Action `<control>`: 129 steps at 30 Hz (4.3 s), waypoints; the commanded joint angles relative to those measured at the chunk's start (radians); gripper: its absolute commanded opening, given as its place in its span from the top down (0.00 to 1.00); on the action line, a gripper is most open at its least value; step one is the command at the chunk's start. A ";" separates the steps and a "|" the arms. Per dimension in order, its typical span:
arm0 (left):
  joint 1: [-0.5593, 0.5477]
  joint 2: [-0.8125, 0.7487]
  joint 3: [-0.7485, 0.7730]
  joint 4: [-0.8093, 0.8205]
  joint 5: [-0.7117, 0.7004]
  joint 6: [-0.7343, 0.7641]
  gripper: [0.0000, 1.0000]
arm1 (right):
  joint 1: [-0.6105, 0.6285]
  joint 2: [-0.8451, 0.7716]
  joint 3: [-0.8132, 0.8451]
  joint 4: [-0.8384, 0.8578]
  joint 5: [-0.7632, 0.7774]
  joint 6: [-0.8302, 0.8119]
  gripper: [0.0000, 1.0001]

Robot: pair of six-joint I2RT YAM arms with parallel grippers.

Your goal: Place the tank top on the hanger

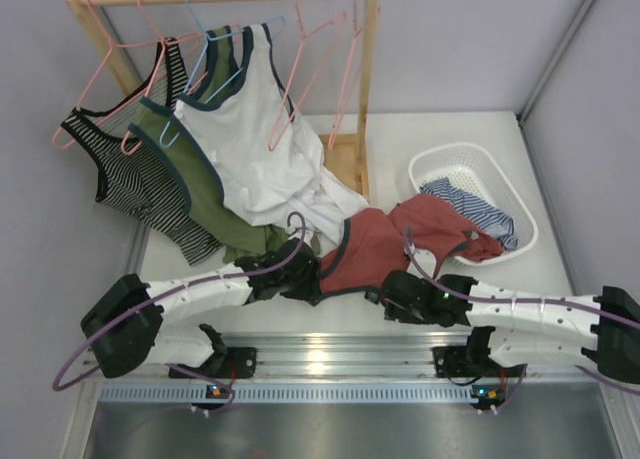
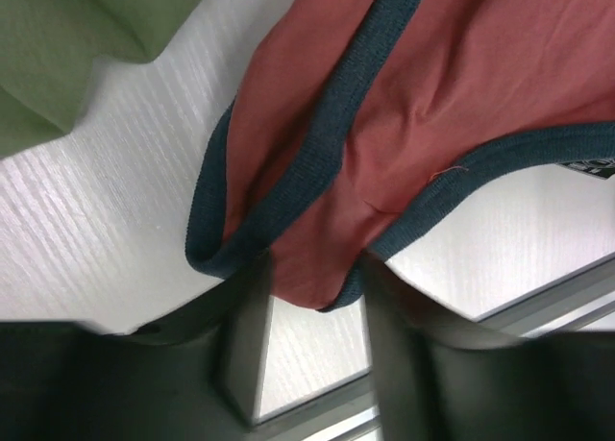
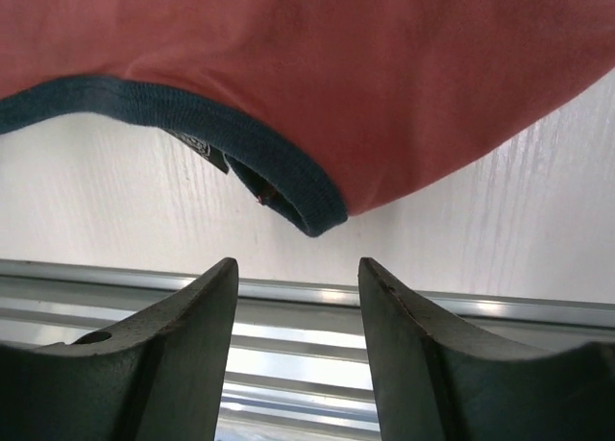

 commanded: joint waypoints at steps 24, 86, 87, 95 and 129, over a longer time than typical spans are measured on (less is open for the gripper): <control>-0.013 -0.089 0.090 -0.083 -0.061 0.062 0.98 | 0.013 0.200 0.032 0.087 0.183 0.094 0.94; -0.174 -0.377 1.164 -0.203 -0.502 0.526 1.00 | -0.003 0.349 1.680 -0.111 0.253 -0.999 1.00; -0.175 -0.374 1.175 -0.194 -0.506 0.536 1.00 | -0.006 0.348 1.680 -0.090 0.244 -1.008 1.00; -0.174 -0.333 1.307 -0.143 -0.510 0.625 1.00 | -0.014 0.352 1.706 0.061 0.221 -1.110 1.00; -0.174 -0.281 0.495 -0.437 -0.532 -0.015 1.00 | -0.398 0.156 0.577 0.076 -0.357 -0.730 0.94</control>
